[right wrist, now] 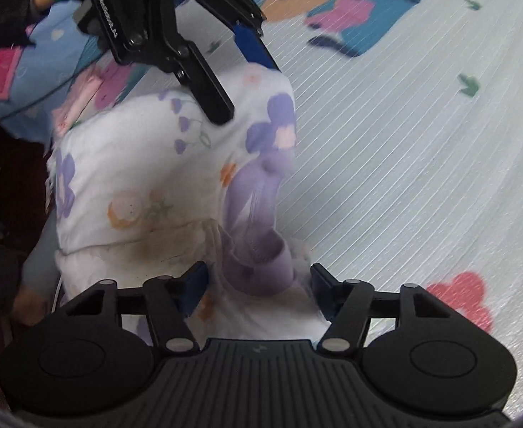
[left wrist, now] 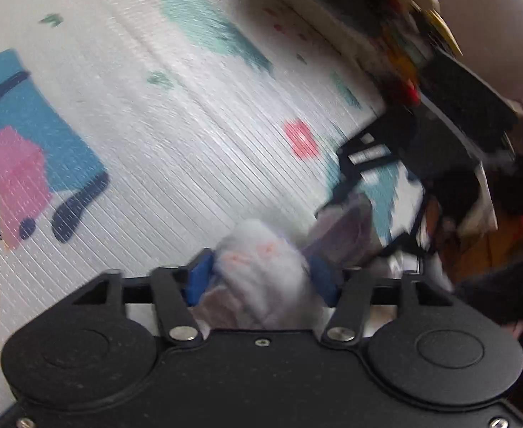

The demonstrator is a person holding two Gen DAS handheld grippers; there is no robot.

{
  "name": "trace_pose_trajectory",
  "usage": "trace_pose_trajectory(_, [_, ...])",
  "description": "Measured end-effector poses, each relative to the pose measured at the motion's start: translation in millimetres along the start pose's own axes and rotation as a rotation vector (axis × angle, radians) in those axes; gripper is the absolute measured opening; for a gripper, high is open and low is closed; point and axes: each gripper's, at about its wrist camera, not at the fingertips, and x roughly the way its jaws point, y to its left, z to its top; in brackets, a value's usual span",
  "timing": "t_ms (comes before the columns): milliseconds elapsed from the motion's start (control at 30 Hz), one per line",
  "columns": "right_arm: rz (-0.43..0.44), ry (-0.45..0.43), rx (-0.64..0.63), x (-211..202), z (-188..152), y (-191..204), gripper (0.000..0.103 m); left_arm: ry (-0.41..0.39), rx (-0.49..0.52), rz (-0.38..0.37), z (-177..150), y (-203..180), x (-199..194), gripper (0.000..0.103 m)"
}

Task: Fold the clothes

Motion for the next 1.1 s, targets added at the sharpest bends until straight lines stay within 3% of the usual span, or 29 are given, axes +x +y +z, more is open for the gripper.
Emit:
trace_pose_trajectory(133, [-0.026, -0.035, -0.051, -14.8, -2.4, 13.1, 0.041, -0.06, 0.081, 0.034, -15.9, -18.5, -21.6, 0.027])
trace_pose_trajectory(267, [-0.075, -0.1, -0.087, -41.5, 1.2, 22.5, 0.033, -0.133, 0.149, 0.144, -19.1, -37.8, -47.3, 0.02])
trace_pose_trajectory(367, [-0.165, -0.181, -0.109, -67.0, 11.6, 30.3, 0.03, -0.209, 0.197, 0.254, -8.4, -50.0, -72.8, 0.019])
trace_pose_trajectory(467, [-0.297, -0.265, -0.131, -100.1, 32.9, 33.1, 0.029, -0.31, 0.233, 0.383, 9.6, -62.2, -104.2, 0.019])
trace_pose_trajectory(700, [-0.758, -0.55, -0.235, -217.8, 79.0, 67.7, 0.025, -0.642, 0.395, 0.712, 44.3, -122.9, -193.6, 0.018])
trace_pose_trajectory(767, [-0.86, -0.607, -0.283, -241.7, 84.7, 85.1, 0.021, -0.681, 0.448, 0.773, 40.8, -135.6, -203.5, 0.018])
trace_pose_trajectory(833, [-0.907, -0.621, -0.332, -252.8, 85.7, 98.5, 0.021, -0.693, 0.481, 0.801, 33.8, -143.1, -206.4, 0.018])
trace_pose_trajectory(900, [-0.901, -0.582, -0.36, -243.4, 80.6, 101.3, 0.021, -0.642, 0.498, 0.812, 20.4, -140.8, -190.2, 0.017])
trace_pose_trajectory(967, [-0.849, -0.506, -0.363, -217.2, 72.0, 95.4, 0.021, -0.542, 0.519, 0.838, 0.9, -133.1, -160.2, 0.015])
trace_pose_trajectory(1100, [-0.713, -0.31, -0.364, -146.7, 47.3, 76.7, 0.021, -0.297, 0.529, 0.751, -55.9, -116.2, -81.5, 0.012])
